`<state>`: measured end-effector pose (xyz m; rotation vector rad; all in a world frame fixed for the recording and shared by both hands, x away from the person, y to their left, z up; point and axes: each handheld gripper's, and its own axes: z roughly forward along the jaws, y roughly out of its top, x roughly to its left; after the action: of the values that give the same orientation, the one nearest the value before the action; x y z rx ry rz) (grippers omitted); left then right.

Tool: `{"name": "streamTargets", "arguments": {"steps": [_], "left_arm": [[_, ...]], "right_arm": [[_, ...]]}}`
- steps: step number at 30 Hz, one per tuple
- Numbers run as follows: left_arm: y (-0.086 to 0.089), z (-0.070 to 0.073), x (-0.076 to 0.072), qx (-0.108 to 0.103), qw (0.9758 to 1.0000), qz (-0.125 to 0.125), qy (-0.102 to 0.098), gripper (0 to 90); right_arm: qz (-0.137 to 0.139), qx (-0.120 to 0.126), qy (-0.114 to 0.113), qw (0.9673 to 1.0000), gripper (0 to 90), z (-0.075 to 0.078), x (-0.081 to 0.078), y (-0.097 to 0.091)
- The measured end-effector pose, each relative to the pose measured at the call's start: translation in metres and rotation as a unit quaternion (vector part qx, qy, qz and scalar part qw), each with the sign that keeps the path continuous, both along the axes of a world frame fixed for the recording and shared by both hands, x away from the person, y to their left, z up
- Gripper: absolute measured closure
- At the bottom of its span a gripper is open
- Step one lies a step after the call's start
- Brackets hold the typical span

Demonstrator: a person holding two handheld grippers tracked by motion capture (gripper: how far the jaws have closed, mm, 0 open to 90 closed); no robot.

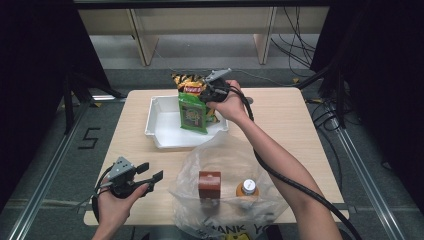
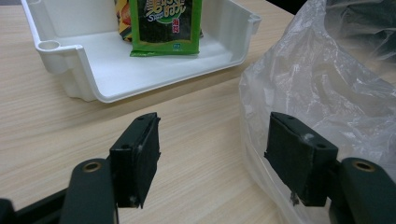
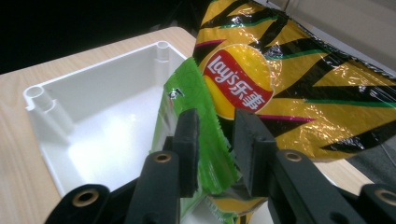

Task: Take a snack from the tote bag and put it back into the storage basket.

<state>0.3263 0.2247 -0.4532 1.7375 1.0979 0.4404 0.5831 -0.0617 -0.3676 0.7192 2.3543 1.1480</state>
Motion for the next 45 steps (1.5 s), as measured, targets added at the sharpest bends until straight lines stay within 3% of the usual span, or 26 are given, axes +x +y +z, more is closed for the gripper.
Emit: {"name": "streamTargets", "arguments": {"steps": [10,12,15,16,17,21,22,23,25,26,27,28,29,31,33,35,36,39,41,42,43,44,45], "left_arm": [[-0.001,0.0,0.0,0.004,1.0,-0.001,-0.001,34.2],[-0.001,-0.001,0.0,0.001,1.0,-0.003,0.0,34.2],[-0.001,0.0,0.0,0.003,1.0,0.0,-0.001,34.2],[-0.001,0.0,0.0,0.003,1.0,0.0,0.0,34.2],[-0.001,0.0,-0.001,0.001,1.0,-0.001,0.001,34.2],[0.0,-0.001,0.0,0.002,1.0,0.001,0.003,34.2],[0.0,-0.001,0.0,0.002,1.0,0.001,0.003,34.2],[0.0,0.0,0.0,0.0,1.0,0.002,0.003,34.2],[0.0,0.0,0.0,-0.001,1.0,0.002,0.002,34.2],[0.001,0.0,0.0,-0.001,1.0,0.002,0.002,34.2],[0.0,0.0,0.0,-0.001,1.0,0.002,0.003,34.2],[0.0,0.0,0.0,0.0,1.0,0.002,0.003,34.2],[0.0,0.0,0.0,0.0,1.0,0.001,0.003,34.2],[0.0,0.0,0.0,-0.001,1.0,0.001,0.002,34.2],[0.0,0.0,0.0,-0.003,1.0,0.0,0.002,34.2],[-0.001,0.0,0.0,-0.004,1.0,0.001,0.003,34.2],[-0.001,0.0,-0.001,-0.002,1.0,0.005,0.006,34.2],[0.0,0.0,0.0,0.0,1.0,0.001,0.004,34.2],[0.0,0.0,0.0,-0.001,1.0,0.002,0.004,34.2],[0.0,0.0,0.0,-0.001,1.0,0.002,0.004,34.2],[0.001,0.0,0.0,-0.001,1.0,0.002,0.004,34.2],[0.001,0.0,0.0,-0.001,1.0,0.002,0.004,34.2],[0.001,0.0,0.0,-0.002,1.0,0.003,0.004,34.2]], "right_arm": [[0.012,0.009,0.036,0.9992,90.0,-0.002,-0.016,-0.015],[0.008,0.013,0.036,0.9992,90.0,-0.007,-0.016,-0.014],[0.013,-0.008,0.051,0.9986,90.0,-0.01,-0.014,-0.016],[0.014,0.002,0.059,0.9981,90.0,-0.013,-0.014,-0.014],[0.011,0.004,0.057,0.9983,90.0,-0.015,-0.012,-0.013],[-0.001,-0.014,0.083,0.9965,90.0,-0.019,-0.007,-0.013],[-0.009,-0.005,0.085,0.9963,90.0,-0.021,-0.006,-0.012],[-0.014,-0.018,0.079,0.9966,90.0,-0.022,-0.004,-0.014],[-0.005,-0.018,0.068,0.9975,90.0,-0.023,-0.001,-0.015],[-0.009,-0.013,0.079,0.9967,90.0,-0.023,-0.001,-0.014],[0.002,-0.023,0.064,0.9977,90.0,-0.023,0.001,-0.016],[-0.009,-0.018,0.066,0.9976,90.0,-0.023,0.001,-0.016],[-0.025,-0.011,0.087,0.9959,90.0,-0.023,-0.002,-0.014],[-0.021,-0.012,0.09,0.9956,90.0,-0.024,-0.001,-0.014],[-0.006,-0.014,0.075,0.997,90.0,-0.025,0.002,-0.014],[-0.026,-0.009,0.092,0.9954,90.0,-0.023,0.001,-0.013],[-0.037,-0.021,0.088,0.9952,90.0,-0.023,0.001,-0.014],[-0.03,-0.012,0.081,0.9962,90.0,-0.024,0.004,-0.011],[-0.044,-0.003,0.087,0.9953,90.0,-0.024,0.005,-0.009],[-0.037,-0.015,0.076,0.9963,90.0,-0.023,0.008,-0.011],[-0.042,-0.02,0.078,0.9959,90.0,-0.024,0.008,-0.011],[-0.047,-0.009,0.08,0.9957,90.0,-0.024,0.008,-0.009],[-0.041,-0.023,0.077,0.9959,90.0,-0.022,0.009,-0.012]]}}
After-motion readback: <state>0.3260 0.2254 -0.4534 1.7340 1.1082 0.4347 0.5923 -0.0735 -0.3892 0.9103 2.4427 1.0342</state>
